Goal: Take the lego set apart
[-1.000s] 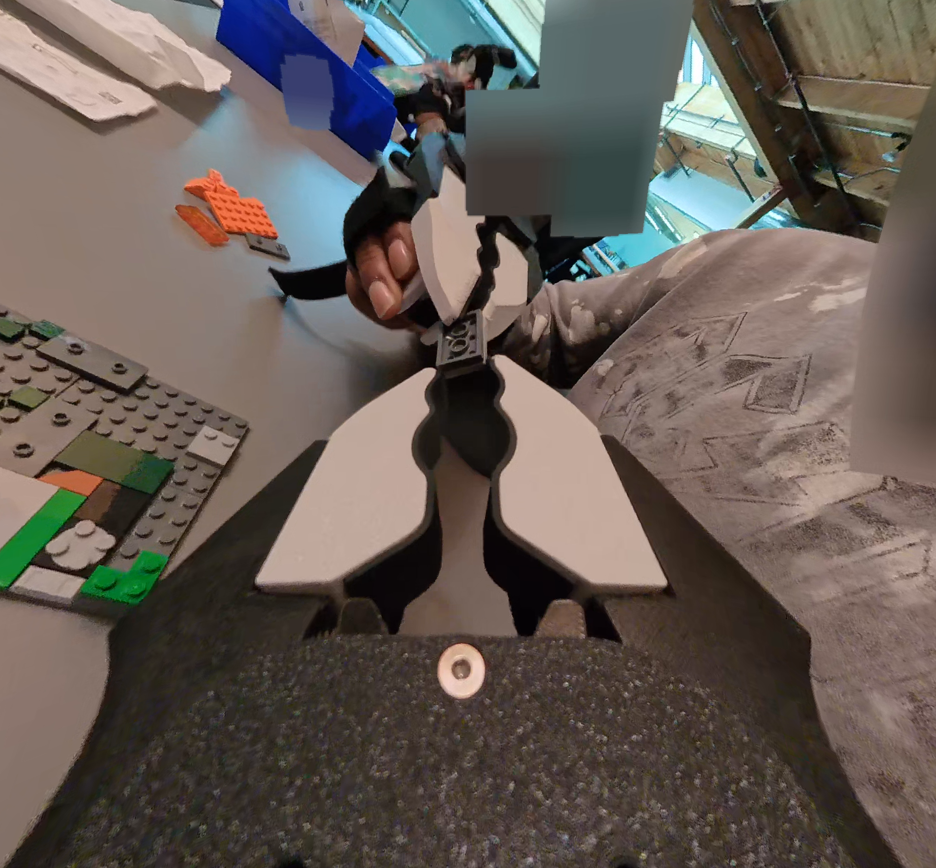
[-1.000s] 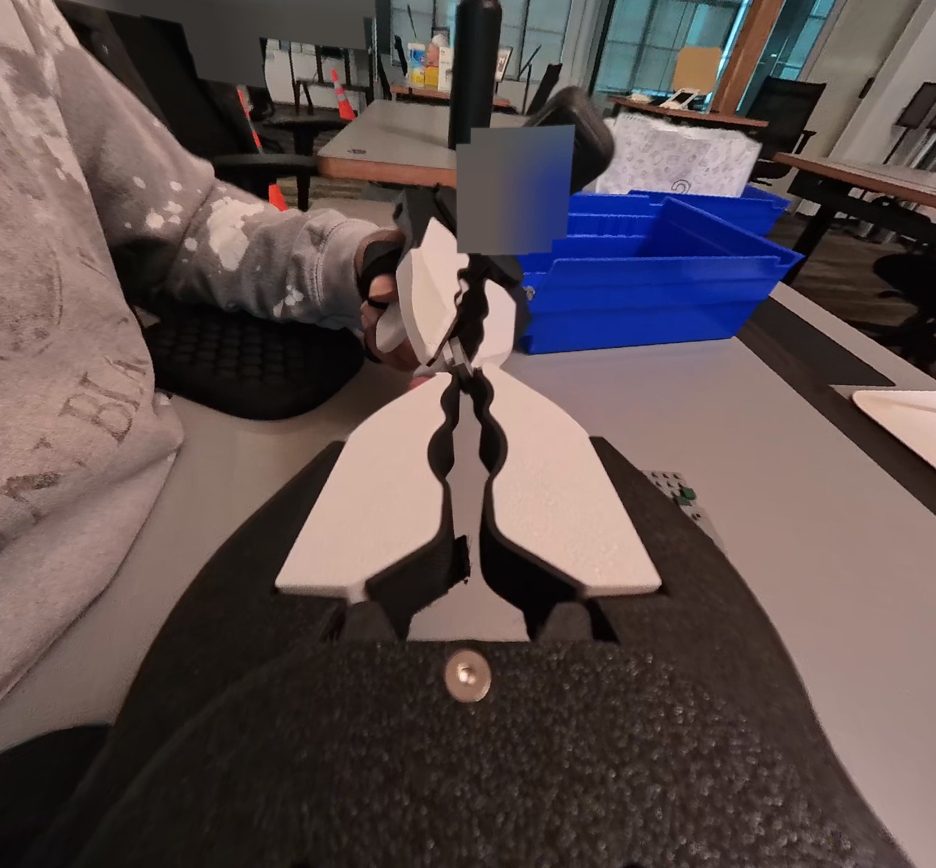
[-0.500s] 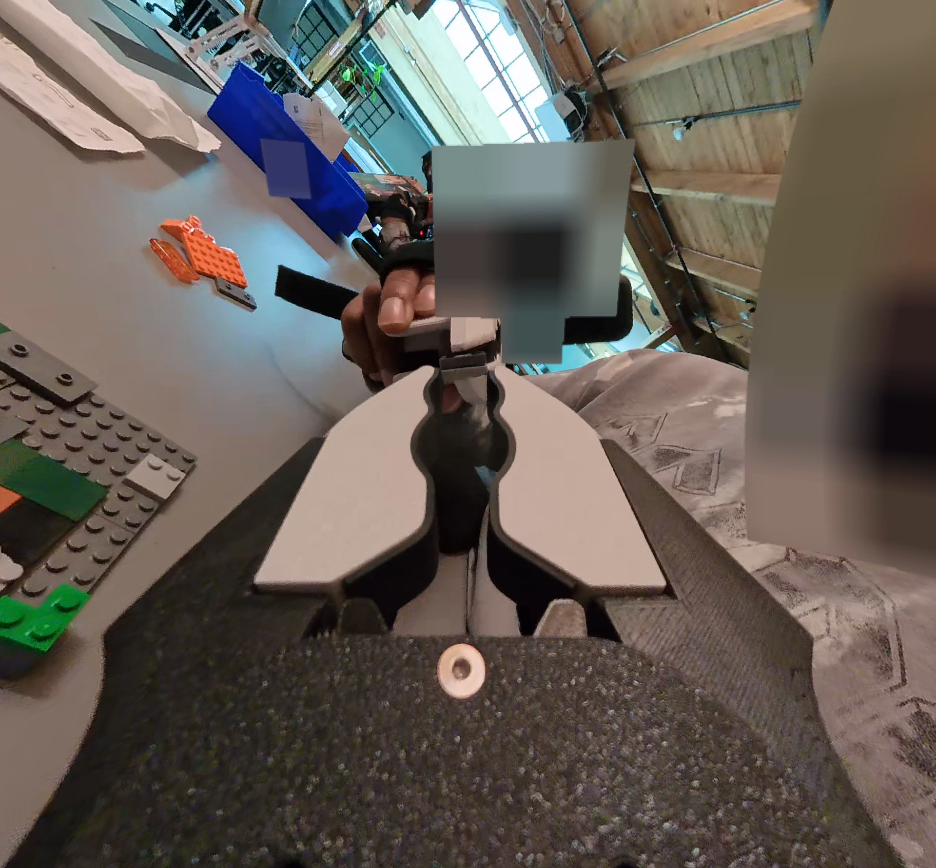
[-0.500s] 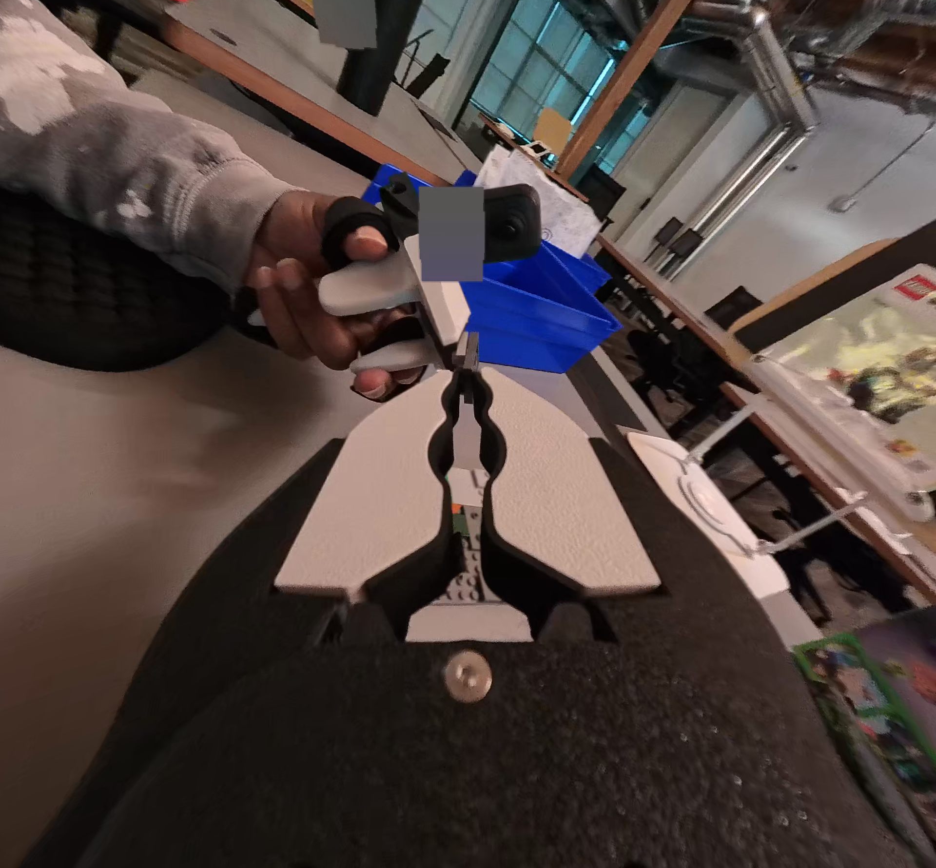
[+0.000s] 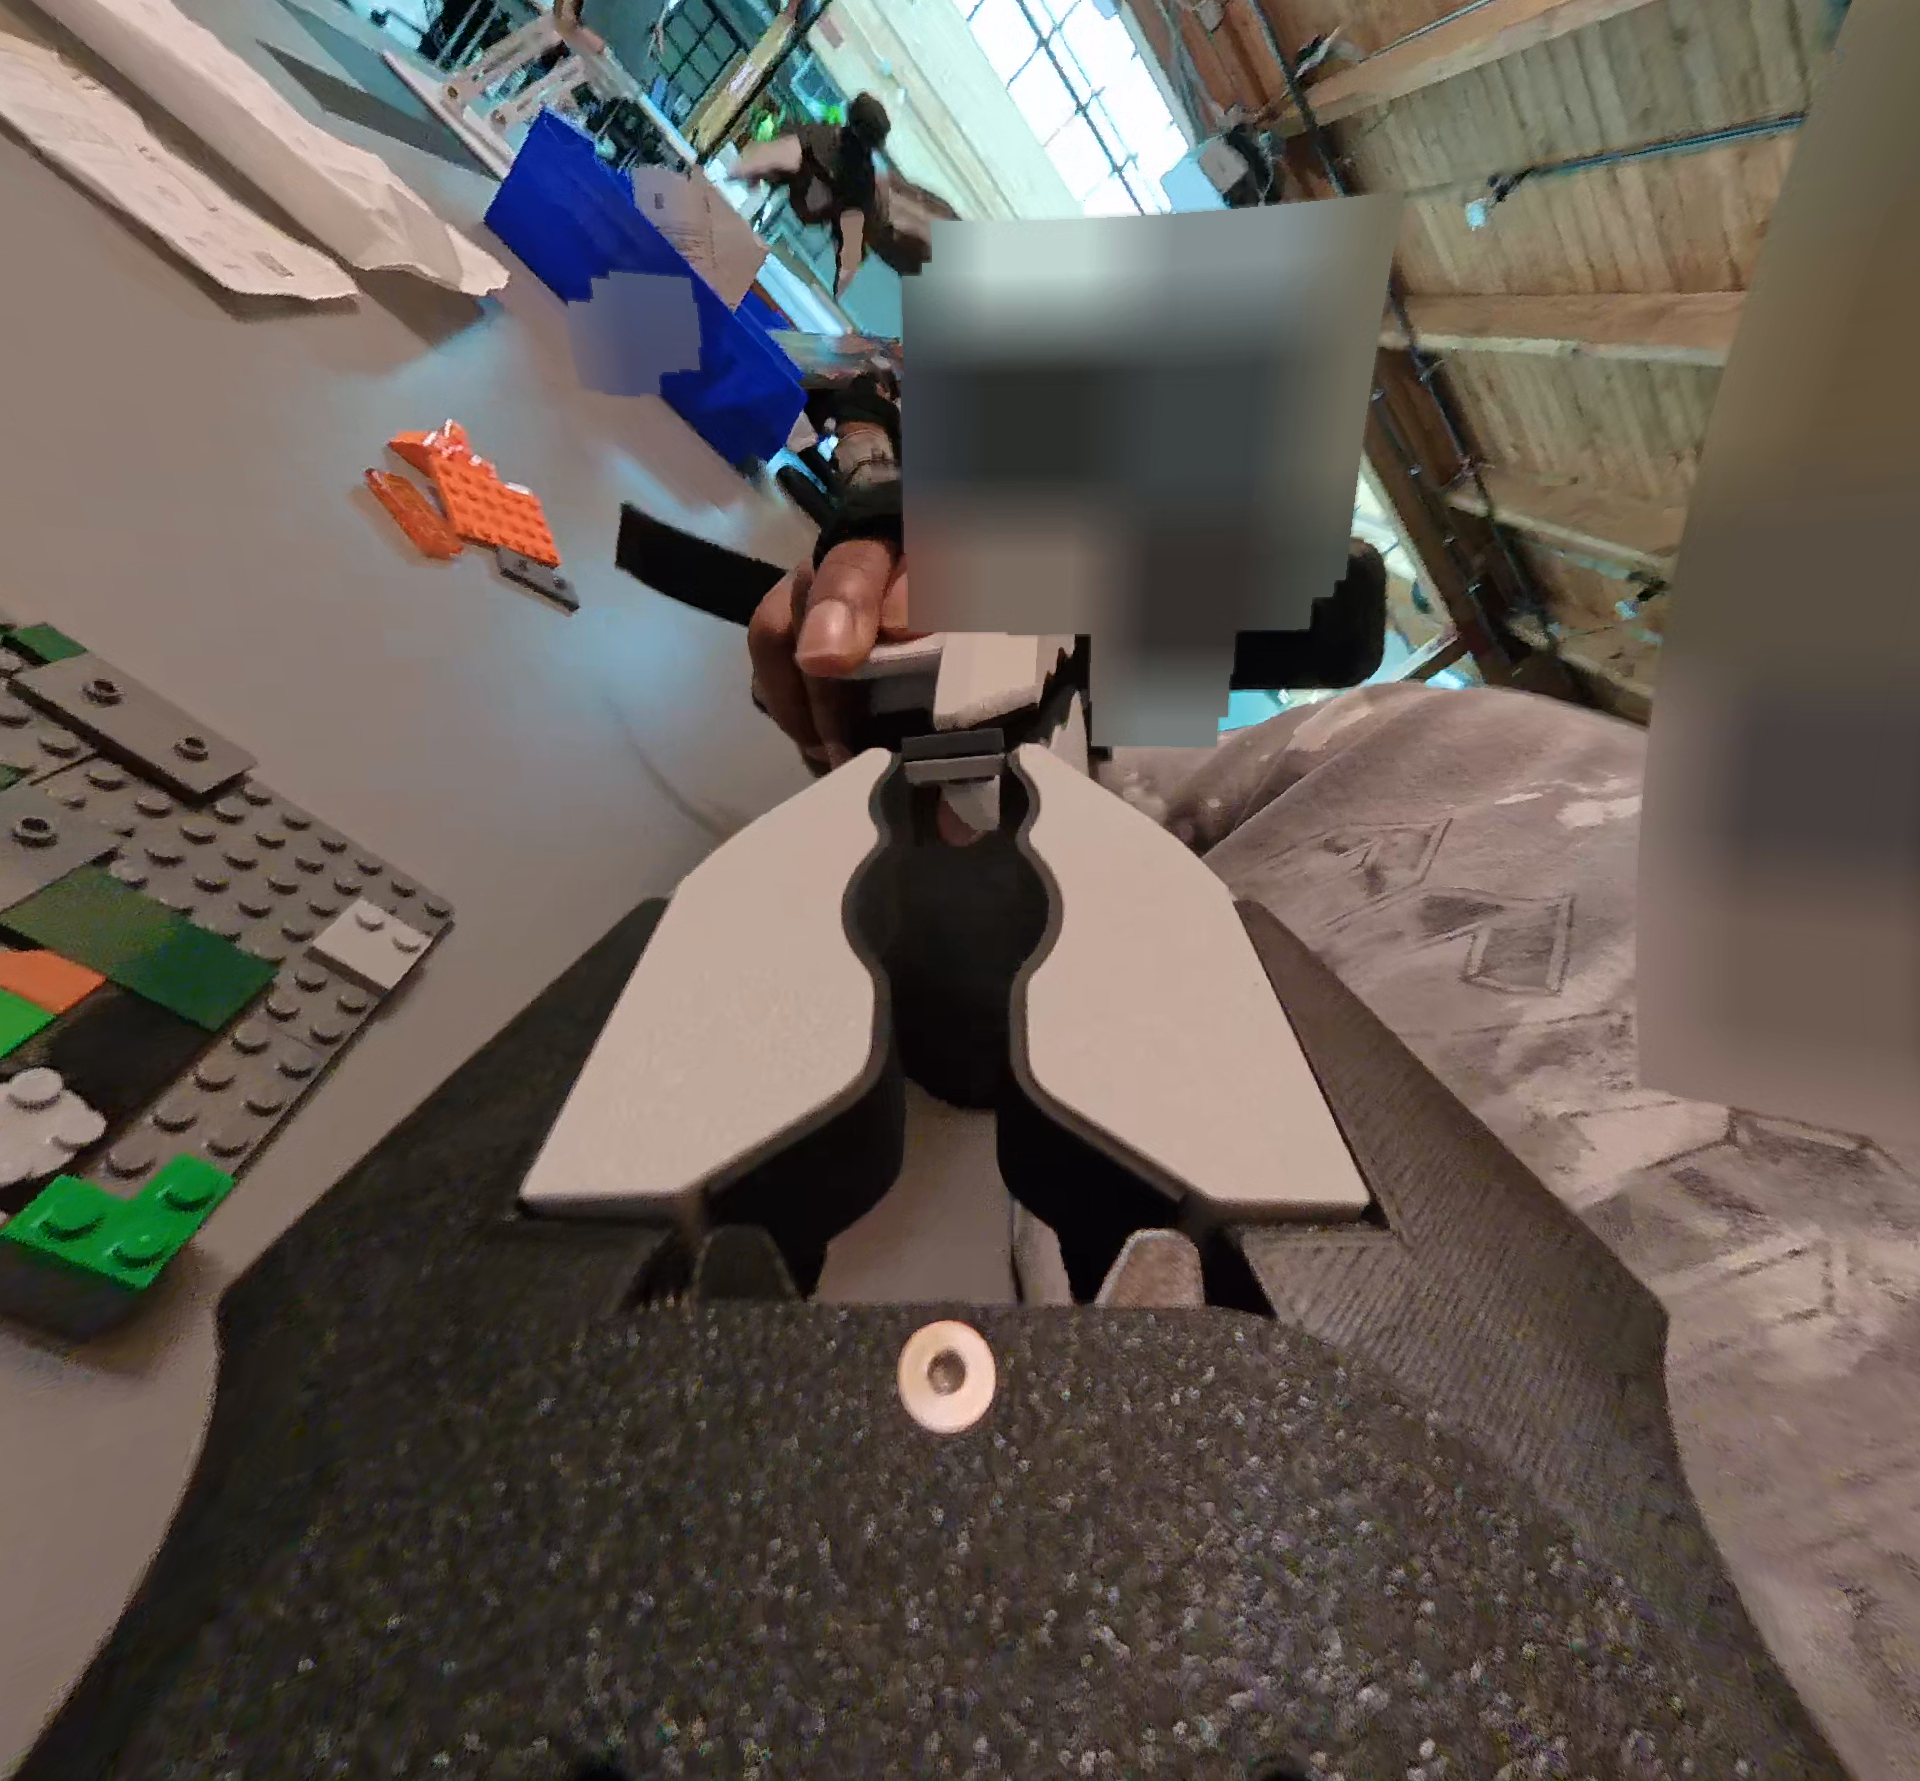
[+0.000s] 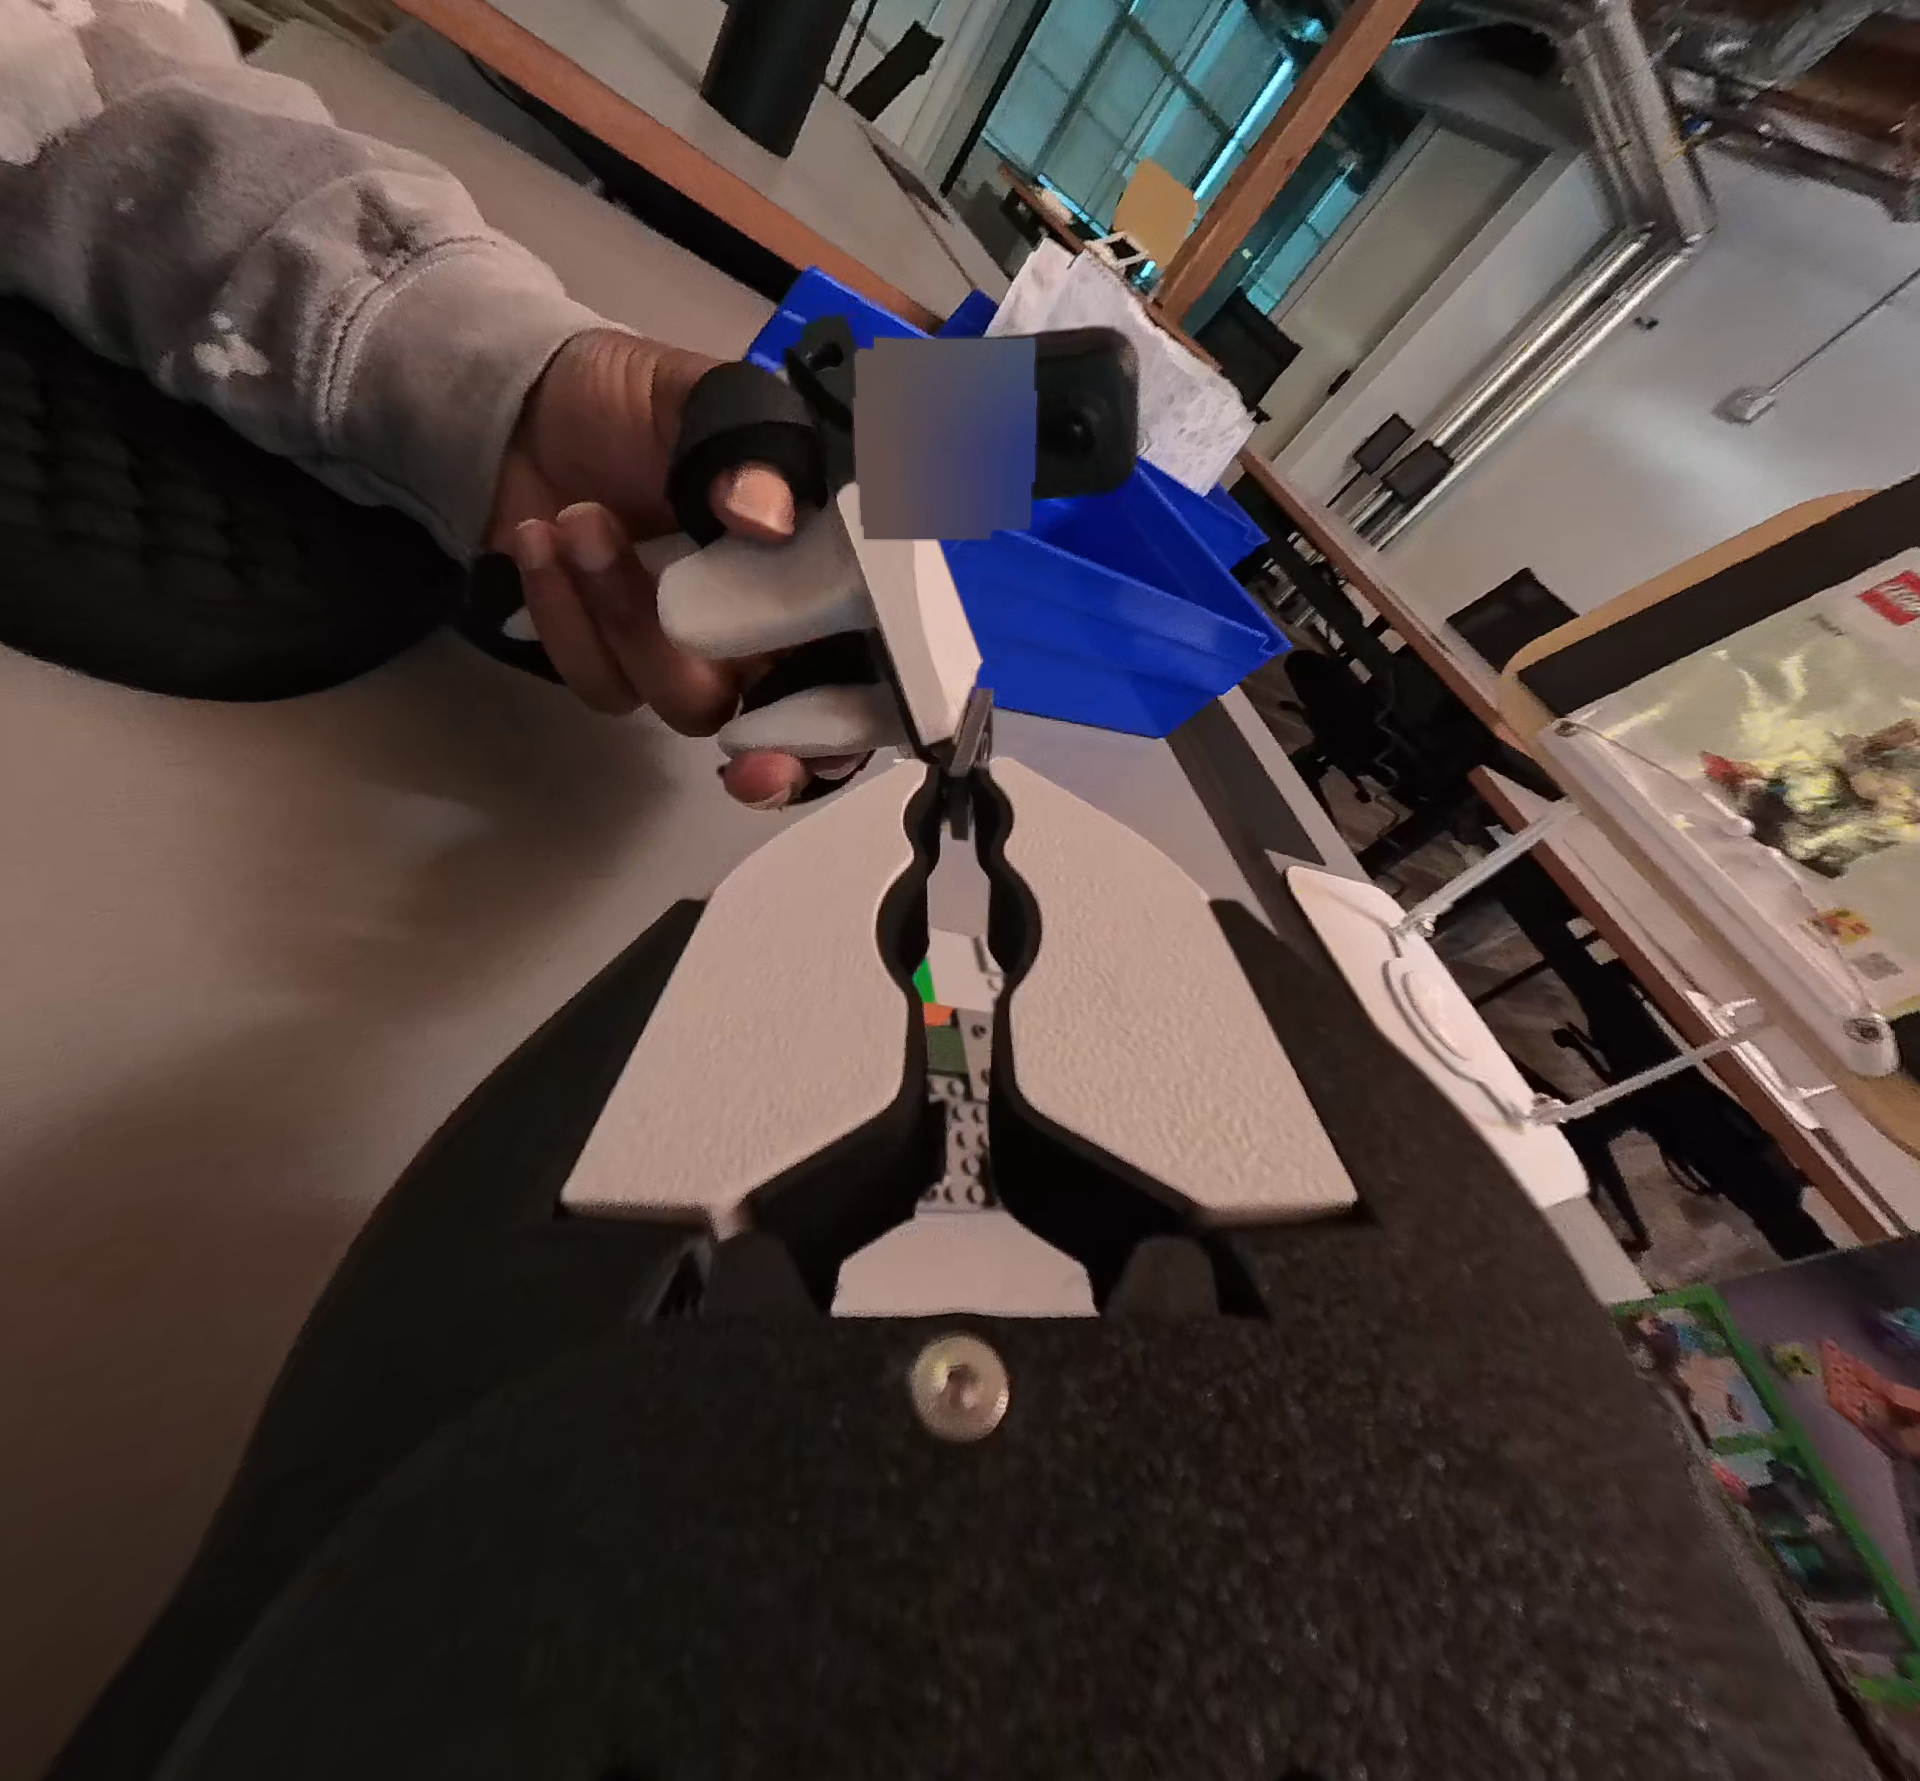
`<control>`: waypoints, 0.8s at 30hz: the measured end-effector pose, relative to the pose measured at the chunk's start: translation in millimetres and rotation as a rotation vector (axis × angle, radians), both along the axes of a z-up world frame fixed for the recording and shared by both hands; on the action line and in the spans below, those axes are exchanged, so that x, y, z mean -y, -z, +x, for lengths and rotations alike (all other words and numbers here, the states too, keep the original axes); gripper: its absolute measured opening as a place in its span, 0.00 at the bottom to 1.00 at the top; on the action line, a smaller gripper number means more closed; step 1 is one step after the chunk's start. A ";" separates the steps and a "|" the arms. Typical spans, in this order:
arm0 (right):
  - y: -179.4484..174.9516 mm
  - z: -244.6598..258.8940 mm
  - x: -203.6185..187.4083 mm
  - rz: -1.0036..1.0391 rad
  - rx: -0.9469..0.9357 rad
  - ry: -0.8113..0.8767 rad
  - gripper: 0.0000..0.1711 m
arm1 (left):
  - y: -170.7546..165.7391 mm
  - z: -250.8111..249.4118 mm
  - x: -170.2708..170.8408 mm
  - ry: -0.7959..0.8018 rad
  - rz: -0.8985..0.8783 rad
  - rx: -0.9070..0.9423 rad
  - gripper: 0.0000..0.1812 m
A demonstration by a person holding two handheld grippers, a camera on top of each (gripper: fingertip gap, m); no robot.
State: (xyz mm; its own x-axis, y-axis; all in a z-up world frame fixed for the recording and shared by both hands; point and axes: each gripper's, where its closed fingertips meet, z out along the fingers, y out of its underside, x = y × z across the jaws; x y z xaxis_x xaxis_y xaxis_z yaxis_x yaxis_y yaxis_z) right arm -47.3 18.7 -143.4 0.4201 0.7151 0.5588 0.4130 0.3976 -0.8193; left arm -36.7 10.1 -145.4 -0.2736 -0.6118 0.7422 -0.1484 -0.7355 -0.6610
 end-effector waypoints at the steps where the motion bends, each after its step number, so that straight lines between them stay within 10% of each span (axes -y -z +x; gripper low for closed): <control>1: 2.2 -0.3 1.6 -0.023 0.002 -0.012 0.03 | 2.6 -0.1 1.7 0.005 0.025 -0.017 0.09; 14: 5.0 19.1 -5.2 -0.365 -0.198 -0.133 0.03 | 55.8 -22.0 -2.9 0.052 0.543 -0.346 0.09; 24: 21.7 39.9 -36.5 -0.417 -0.208 0.019 0.03 | -2.2 -152.0 -135.6 -0.607 0.945 -0.810 0.09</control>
